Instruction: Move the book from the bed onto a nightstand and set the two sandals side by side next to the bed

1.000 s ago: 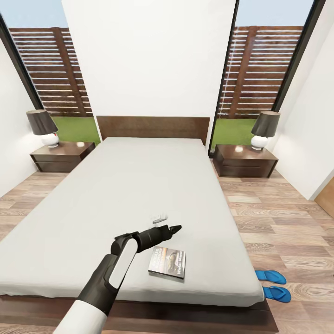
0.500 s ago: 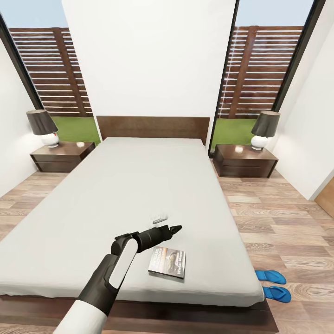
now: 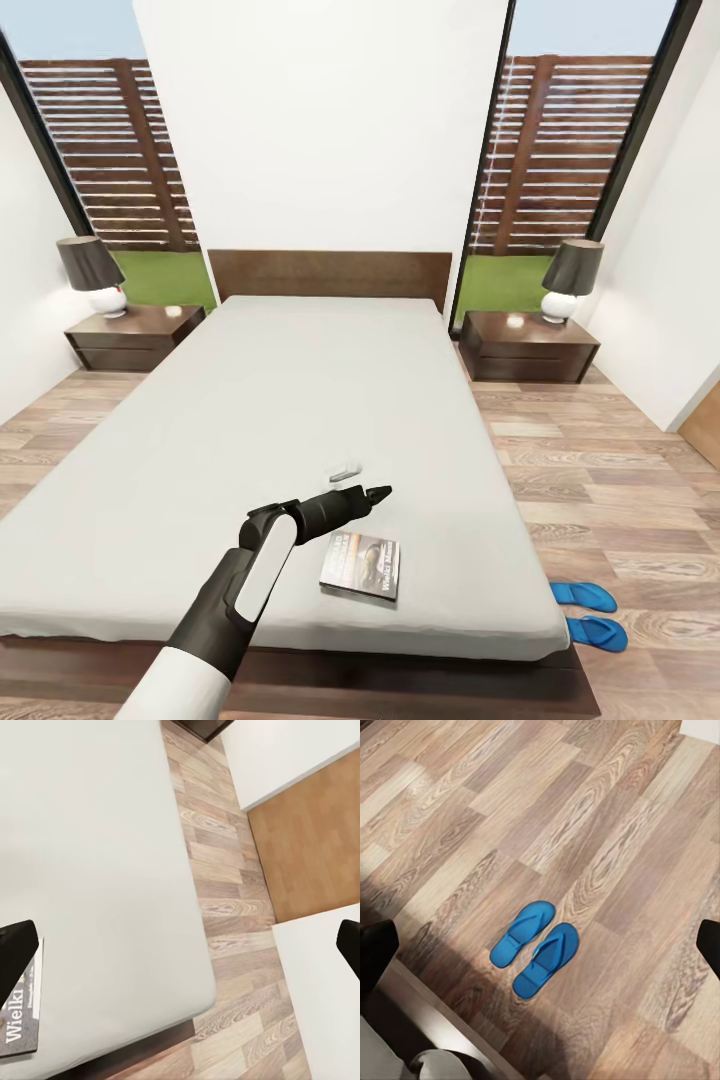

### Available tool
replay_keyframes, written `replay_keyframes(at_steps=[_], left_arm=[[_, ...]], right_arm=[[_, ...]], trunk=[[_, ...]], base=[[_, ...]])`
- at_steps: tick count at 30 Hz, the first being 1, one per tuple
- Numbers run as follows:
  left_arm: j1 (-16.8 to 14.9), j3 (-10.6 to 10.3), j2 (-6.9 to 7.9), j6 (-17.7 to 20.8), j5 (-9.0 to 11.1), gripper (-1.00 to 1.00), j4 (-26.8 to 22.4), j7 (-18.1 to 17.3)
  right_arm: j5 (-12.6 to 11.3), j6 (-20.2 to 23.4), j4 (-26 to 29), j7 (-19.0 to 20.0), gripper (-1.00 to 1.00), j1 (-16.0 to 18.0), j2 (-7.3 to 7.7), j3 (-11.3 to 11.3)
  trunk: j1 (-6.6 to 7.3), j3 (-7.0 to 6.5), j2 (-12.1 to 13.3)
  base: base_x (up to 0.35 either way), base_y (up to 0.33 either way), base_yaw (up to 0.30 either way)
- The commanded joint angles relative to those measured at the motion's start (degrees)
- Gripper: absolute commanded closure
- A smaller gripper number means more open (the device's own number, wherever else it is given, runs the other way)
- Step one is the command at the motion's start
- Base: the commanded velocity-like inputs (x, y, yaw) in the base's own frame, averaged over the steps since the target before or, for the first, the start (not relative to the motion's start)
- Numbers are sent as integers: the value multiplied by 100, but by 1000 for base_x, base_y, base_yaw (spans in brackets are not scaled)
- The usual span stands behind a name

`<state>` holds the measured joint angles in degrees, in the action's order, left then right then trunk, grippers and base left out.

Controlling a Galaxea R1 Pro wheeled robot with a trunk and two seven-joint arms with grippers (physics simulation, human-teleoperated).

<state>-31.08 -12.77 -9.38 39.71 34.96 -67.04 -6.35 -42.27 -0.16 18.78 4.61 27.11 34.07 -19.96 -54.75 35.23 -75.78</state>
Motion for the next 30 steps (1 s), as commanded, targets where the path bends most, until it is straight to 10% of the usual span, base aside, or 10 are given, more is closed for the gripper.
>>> replay_keyframes(at_steps=[1,30], left_arm=[[-3,8,-2,27,-4,-100,-2,-16],[-2,11,-2,28,-5,-100,-3,-16]], right_arm=[[-58,-2,-6,38,-100,5,-2,-17],[-53,-7,-15,31,-100,5,-49,-17]], trunk=[[0,12,-3],[0,263,-3]], base=[[0,0,0],[33,0,0]])
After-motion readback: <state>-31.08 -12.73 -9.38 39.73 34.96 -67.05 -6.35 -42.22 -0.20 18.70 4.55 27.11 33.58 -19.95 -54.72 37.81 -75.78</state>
